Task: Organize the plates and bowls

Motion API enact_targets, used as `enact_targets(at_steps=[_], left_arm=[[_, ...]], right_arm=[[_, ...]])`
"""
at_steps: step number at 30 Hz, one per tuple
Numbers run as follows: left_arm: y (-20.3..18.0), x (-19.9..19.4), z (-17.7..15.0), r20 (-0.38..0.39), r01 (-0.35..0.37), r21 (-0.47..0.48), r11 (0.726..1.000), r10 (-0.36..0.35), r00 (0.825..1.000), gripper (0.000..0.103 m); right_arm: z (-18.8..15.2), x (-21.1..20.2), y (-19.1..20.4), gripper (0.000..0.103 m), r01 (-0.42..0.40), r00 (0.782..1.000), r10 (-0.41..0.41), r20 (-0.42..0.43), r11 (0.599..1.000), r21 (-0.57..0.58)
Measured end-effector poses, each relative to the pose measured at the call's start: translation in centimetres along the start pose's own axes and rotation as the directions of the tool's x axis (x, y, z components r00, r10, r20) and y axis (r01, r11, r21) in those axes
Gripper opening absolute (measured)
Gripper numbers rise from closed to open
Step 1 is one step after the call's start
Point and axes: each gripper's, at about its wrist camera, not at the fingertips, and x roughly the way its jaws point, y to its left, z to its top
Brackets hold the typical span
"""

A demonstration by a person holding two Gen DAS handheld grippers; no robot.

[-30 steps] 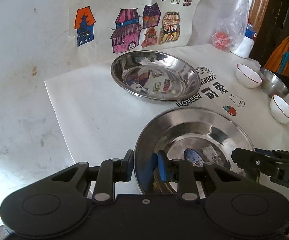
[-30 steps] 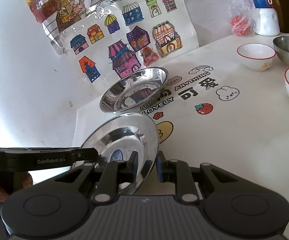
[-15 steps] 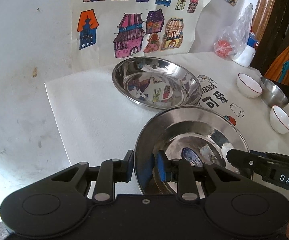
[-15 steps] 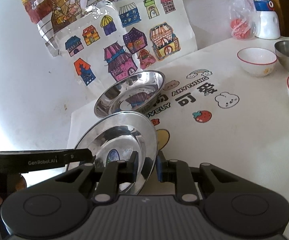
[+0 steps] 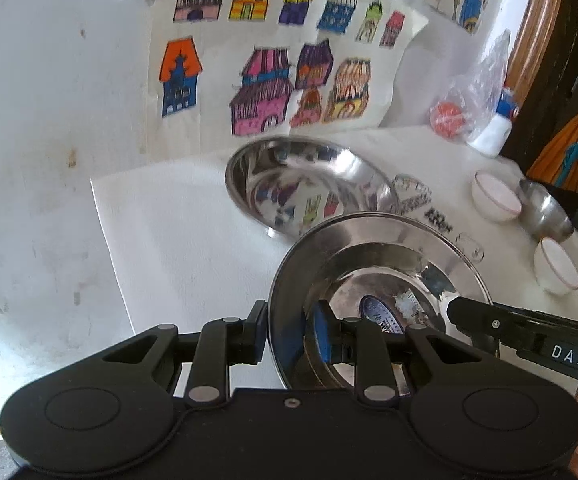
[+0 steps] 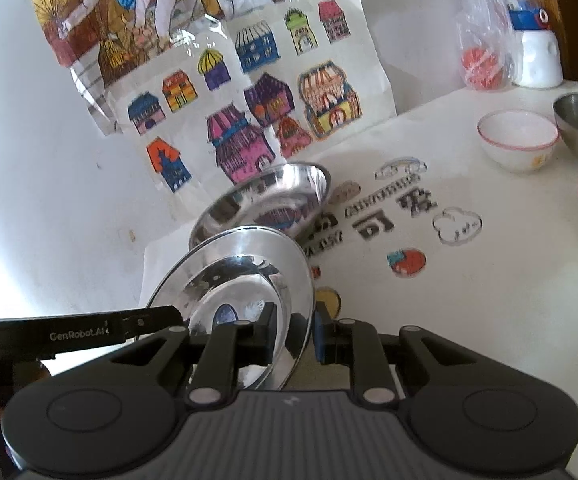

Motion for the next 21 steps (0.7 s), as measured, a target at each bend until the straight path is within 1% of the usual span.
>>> enact_targets(at_steps=[6, 9, 12, 15, 21], left_arm=[[-0.6, 0.2, 2.7, 0.081, -0.026, -0.010, 1.000, 0.027, 0.996, 0.027], [-0.3, 1.3, 4.2, 0.109, -0.033, -0.042, 0.999, 0.038, 0.993, 0.027], [0.3, 2.7, 5.7, 0.121, -0.036, -0.081, 0.996, 0.046, 0.992, 0.027], [1.2, 4.3, 7.3, 0.116, -0.039, -0.104, 0.994, 0.052, 0.992, 0.027], [2.3, 6.6, 8.7, 0.086, -0.076, -0.107, 0.991, 0.086, 0.993, 0.027]], right_arm=[[3.2, 0.7, 0.3, 0.021, 0.006, 0.997, -0.003, 0.081, 0.999, -0.038], [5.2, 2.1, 0.1, 0.021, 0.014, 0.994, -0.009, 0.111, 0.999, -0.049], [6.9, 4.0, -0.1, 0.021, 0.023, 0.992, -0.015, 0.126, 0.998, -0.063], [8.3, 6.2, -0.3, 0.021, 0.037, 0.992, -0.027, 0.122, 0.996, -0.084], [9.2, 9.4, -0.3, 0.021, 0.050, 0.995, -0.038, 0.096, 0.992, -0.118]])
